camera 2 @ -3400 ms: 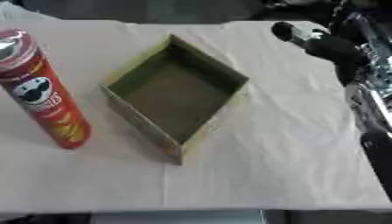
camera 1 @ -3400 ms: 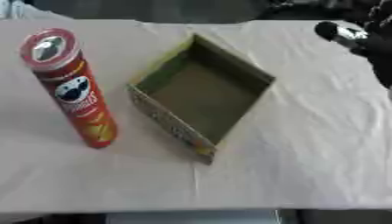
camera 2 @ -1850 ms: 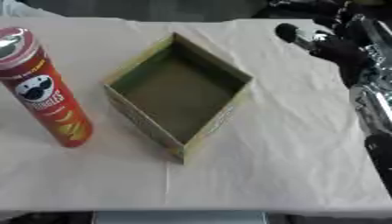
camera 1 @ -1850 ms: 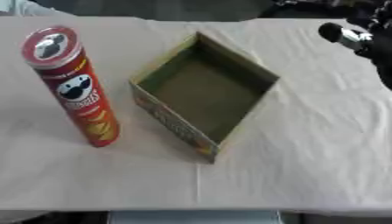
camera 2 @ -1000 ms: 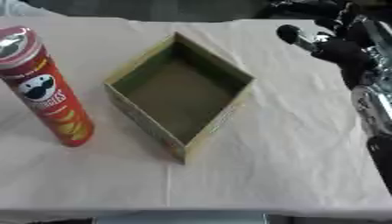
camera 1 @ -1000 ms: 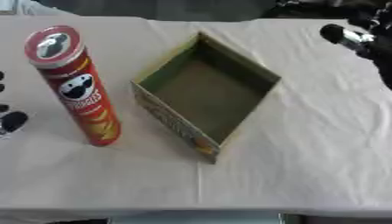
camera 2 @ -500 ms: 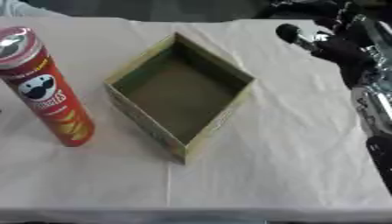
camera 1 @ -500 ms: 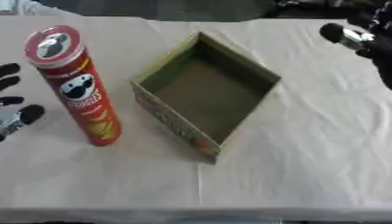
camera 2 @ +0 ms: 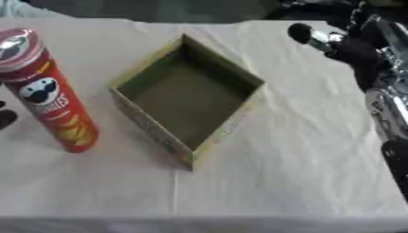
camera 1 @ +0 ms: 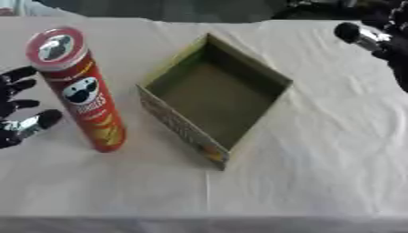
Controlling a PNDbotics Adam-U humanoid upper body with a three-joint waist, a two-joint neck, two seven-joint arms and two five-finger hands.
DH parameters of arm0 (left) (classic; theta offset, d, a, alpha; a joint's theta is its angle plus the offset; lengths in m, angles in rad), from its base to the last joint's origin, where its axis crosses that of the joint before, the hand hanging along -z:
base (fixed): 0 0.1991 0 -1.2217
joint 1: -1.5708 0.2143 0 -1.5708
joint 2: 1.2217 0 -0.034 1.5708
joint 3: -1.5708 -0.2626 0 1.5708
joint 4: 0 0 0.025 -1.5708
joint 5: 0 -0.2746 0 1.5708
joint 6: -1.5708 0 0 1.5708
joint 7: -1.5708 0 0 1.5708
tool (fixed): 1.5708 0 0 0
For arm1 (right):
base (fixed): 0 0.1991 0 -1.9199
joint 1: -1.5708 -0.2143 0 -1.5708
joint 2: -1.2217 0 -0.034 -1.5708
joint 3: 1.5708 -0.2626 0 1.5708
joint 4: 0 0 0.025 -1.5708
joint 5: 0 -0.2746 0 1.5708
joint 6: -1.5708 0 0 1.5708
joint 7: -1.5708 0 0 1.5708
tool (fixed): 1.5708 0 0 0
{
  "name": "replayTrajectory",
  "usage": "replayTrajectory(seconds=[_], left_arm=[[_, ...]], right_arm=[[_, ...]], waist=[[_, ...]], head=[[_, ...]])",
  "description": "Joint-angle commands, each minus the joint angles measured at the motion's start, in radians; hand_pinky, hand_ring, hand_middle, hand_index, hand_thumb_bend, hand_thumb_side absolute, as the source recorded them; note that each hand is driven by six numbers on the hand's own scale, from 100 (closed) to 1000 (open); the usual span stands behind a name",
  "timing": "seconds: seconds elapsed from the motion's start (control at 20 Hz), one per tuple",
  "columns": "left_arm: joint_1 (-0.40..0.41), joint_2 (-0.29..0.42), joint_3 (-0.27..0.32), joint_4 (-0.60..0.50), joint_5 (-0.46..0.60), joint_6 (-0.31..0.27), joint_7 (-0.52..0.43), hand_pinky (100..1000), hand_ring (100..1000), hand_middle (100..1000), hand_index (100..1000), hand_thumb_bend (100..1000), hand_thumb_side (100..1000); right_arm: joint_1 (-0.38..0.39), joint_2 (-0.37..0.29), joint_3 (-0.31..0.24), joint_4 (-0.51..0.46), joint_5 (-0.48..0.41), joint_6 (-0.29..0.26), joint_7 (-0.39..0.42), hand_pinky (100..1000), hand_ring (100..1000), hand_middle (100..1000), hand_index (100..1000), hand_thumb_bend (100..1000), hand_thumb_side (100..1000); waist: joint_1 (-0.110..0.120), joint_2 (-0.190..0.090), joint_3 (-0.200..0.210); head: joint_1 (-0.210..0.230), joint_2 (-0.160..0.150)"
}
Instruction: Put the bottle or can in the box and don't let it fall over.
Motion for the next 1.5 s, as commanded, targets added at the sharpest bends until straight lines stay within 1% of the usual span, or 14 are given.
replayTrajectory(seconds=[0.05, 0.35, 1.05, 1.5], left_arm=[[-0.023, -0.001, 0.0, -0.002, -0.015, 0.007, 0.008, 858, 1000, 986, 949, 715, 390], [-0.044, -0.03, -0.009, 0.018, -0.023, 0.013, 0.021, 851, 1000, 973, 943, 729, 404], [-0.085, -0.073, -0.033, 0.026, 0.01, 0.018, -0.014, 850, 1000, 982, 937, 723, 416], [-0.104, -0.109, -0.045, 0.048, 0.023, 0.025, -0.002, 833, 1000, 965, 918, 723, 415]], right_arm=[[-0.012, -0.018, -0.005, -0.007, -0.002, -0.001, 0.004, 971, 946, 942, 1000, 849, 245], [-0.012, -0.016, -0.004, -0.005, -0.004, -0.002, 0.007, 970, 946, 937, 1000, 852, 248], [-0.014, -0.01, -0.002, -0.001, -0.006, -0.001, 0.01, 970, 945, 934, 1000, 859, 254], [-0.015, -0.007, -0.001, 0.001, -0.005, 0.0, 0.012, 970, 944, 929, 999, 855, 250]], waist=[[0.002, -0.018, -0.002], [0.001, -0.018, -0.003], [0.001, -0.017, -0.009], [0.0, -0.017, -0.011]], head=[[0.005, -0.001], [0.008, -0.001], [0.012, 0.0], [0.015, -0.002]])
